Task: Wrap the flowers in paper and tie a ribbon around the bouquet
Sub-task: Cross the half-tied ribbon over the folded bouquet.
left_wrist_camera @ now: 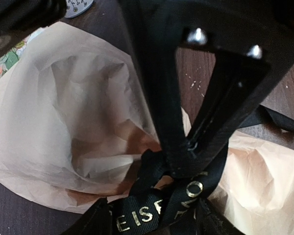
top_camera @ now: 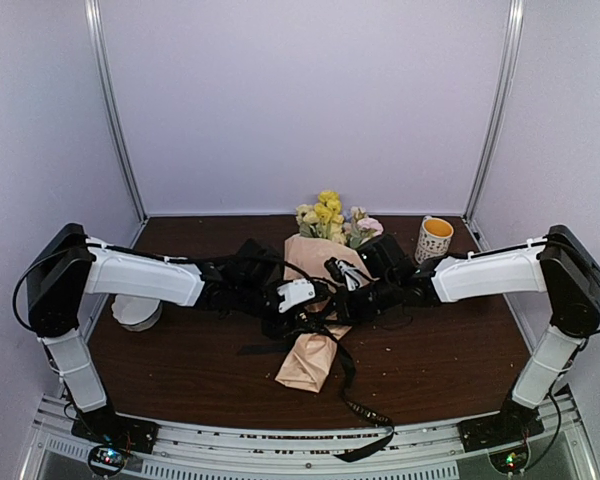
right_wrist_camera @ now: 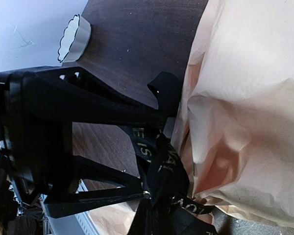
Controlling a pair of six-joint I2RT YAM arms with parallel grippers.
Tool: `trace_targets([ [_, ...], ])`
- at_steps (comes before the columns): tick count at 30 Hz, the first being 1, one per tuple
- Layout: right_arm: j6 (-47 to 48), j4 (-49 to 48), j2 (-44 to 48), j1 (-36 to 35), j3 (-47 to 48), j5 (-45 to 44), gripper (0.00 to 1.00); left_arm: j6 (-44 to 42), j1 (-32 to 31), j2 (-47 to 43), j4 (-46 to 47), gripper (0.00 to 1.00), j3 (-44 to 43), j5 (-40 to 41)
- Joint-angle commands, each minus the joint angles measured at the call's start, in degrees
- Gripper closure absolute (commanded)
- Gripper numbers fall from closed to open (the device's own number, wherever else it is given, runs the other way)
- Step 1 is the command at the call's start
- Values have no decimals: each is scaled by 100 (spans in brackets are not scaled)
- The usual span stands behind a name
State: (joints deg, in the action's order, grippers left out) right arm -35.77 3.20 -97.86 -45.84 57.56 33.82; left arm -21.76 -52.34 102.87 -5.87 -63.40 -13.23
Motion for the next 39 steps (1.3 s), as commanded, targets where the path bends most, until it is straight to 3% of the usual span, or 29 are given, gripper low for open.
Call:
trace_targets([
  [1,24,-111,263,-48,-91,155,100,-64,-66,180,538,36,-98,421],
  [6,17,-144,250,-57,-114,187,100,122,-66,252,897,44,-106,552],
  [11,9,-141,249,-62,-135,186,100,328,-66,281,947,44,-138,173],
  [19,4,-166,245,-73,-149,250,99,533,-66,573,1129,44,-266,612],
  [31,621,990,558,58,146,-489,62,566,-66,726,1080,45,-218,763],
  [36,734,1330,800,293,105,-842,59,577,-66,726,1083,45,-224,787],
  [39,552,1178,925,475,-95,-895,65,572,-66,724,1077,45,-230,784],
])
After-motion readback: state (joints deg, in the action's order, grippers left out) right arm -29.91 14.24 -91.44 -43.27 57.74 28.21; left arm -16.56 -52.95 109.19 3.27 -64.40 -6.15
